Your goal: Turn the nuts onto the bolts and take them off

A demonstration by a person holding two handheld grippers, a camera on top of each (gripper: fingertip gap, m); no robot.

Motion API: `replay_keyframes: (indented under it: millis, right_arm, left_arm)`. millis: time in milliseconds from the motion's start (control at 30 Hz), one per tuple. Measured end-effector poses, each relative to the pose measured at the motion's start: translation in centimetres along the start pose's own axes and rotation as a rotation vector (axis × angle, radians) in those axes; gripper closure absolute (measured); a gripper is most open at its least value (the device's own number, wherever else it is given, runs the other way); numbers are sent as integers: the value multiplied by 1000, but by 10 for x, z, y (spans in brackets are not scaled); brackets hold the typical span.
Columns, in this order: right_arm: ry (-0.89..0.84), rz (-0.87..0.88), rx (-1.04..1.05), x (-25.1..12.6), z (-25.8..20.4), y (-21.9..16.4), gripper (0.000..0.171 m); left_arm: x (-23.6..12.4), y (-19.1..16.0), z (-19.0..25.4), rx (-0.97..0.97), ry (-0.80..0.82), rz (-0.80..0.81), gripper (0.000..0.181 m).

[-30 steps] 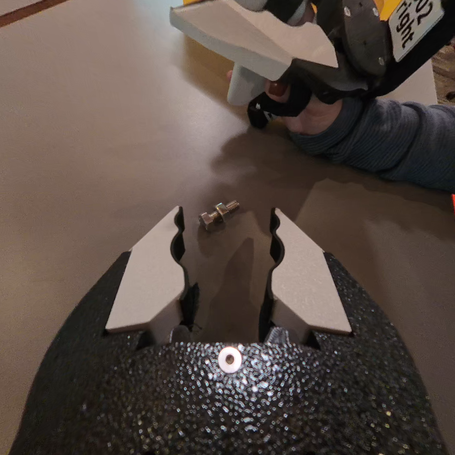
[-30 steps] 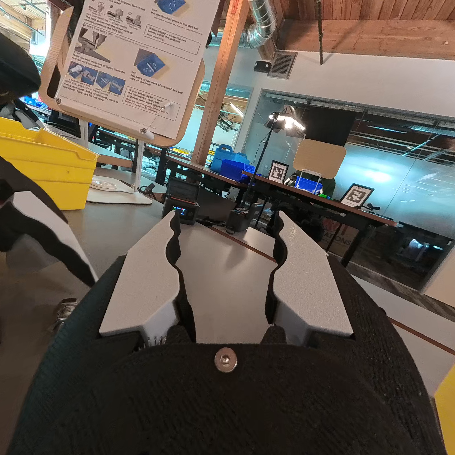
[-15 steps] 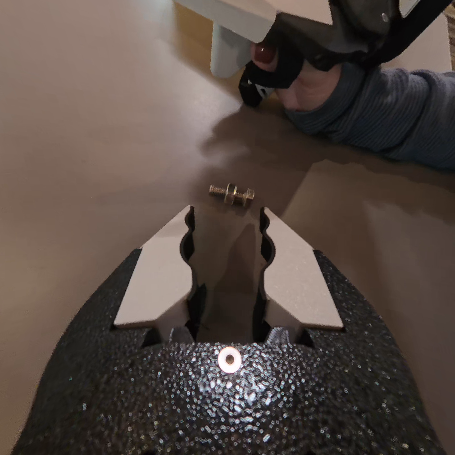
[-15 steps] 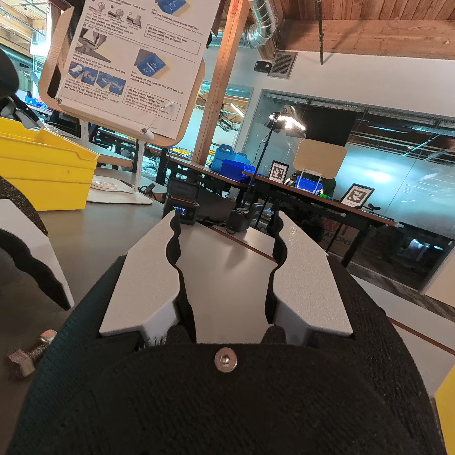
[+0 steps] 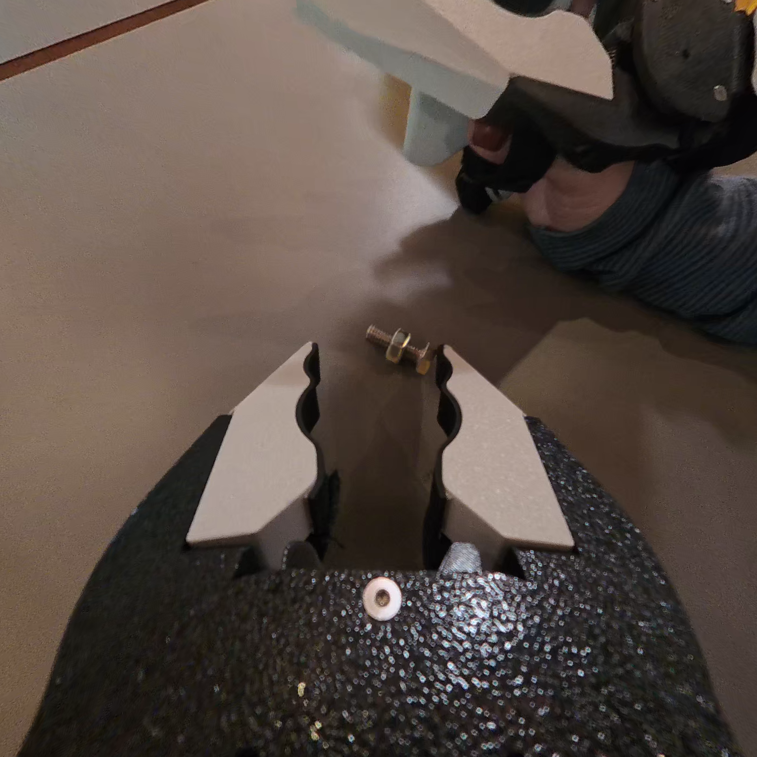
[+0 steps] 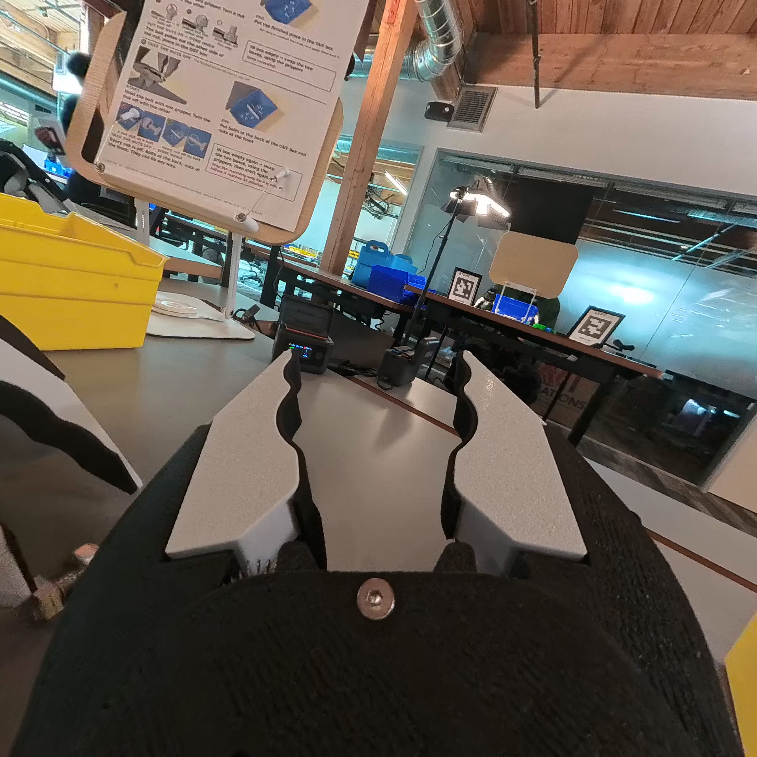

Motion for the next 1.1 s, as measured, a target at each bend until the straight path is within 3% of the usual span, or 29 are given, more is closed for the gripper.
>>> replay_keyframes:
  millis: [300,533,733,1100]
  right_arm:
    - [4,0,-2,0,-1,0,96]
    - [7,0,-7,0,-2,0,96]
    - [11,1,-7,0,-3,0,96]
    - [25,3,-14,0,-5,1,96]
  left_arm:
    - [1,-4,2,-5,18,-17,137]
    - [10,-5,-1,35,134,-39,139]
    - [6,-6,-7,9,125,-43,164]
    - [11,-5,0,79,34,-67,157]
Point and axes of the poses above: each gripper's, where its closed fingertips meet, x out along the fingers, y out of its top, z = x × y across the jaws, the point moved 1 cm from there along -x, back along the fingers, and after that the axes turned 12 degrees about -x, right-handed, at the moved point
